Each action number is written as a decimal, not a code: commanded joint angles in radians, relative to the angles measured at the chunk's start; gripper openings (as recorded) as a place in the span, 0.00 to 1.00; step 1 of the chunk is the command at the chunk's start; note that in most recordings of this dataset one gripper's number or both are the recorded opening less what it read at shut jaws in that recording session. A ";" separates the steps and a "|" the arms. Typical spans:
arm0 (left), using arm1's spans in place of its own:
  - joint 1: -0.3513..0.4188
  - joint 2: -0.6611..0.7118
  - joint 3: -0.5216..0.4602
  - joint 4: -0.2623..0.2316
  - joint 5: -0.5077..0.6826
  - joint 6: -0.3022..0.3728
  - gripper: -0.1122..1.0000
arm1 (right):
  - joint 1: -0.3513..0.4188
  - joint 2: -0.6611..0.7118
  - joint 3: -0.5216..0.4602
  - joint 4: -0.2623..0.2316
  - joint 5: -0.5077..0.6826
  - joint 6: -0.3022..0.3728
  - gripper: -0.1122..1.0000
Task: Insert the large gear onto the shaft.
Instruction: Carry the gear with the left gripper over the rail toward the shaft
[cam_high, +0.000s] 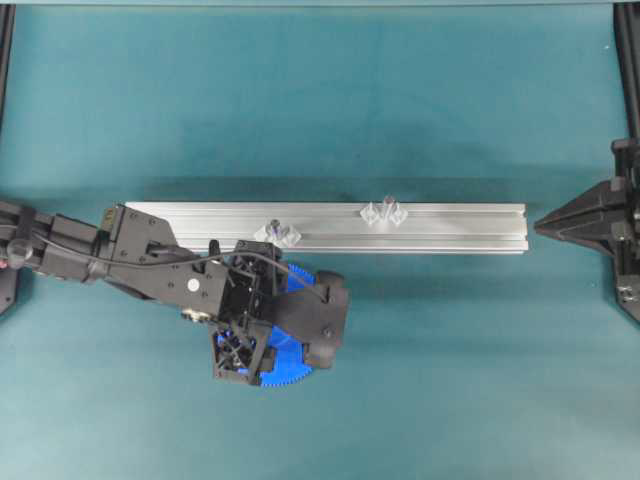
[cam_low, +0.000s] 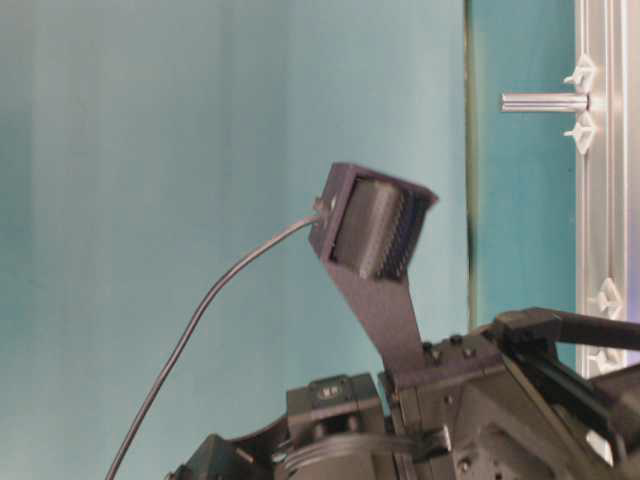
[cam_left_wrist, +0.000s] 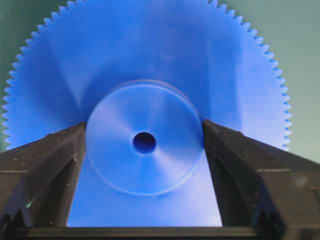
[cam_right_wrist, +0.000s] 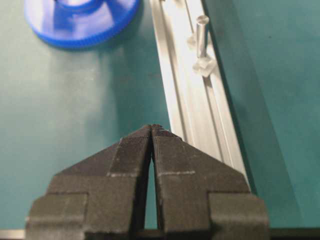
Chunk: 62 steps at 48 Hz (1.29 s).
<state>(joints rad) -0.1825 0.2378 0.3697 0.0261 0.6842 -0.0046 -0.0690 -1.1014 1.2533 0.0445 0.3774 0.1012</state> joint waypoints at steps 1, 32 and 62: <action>-0.031 -0.029 -0.017 -0.005 0.006 0.011 0.81 | -0.002 0.006 -0.011 -0.002 -0.003 0.008 0.19; 0.051 -0.091 -0.163 -0.003 0.057 0.110 0.81 | -0.002 -0.029 -0.011 -0.002 0.003 0.008 0.19; 0.196 -0.097 -0.342 0.000 0.055 0.307 0.81 | -0.002 -0.040 -0.006 -0.005 0.005 0.006 0.19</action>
<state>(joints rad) 0.0092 0.1718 0.0782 0.0230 0.7455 0.2930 -0.0675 -1.1459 1.2563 0.0414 0.3881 0.0997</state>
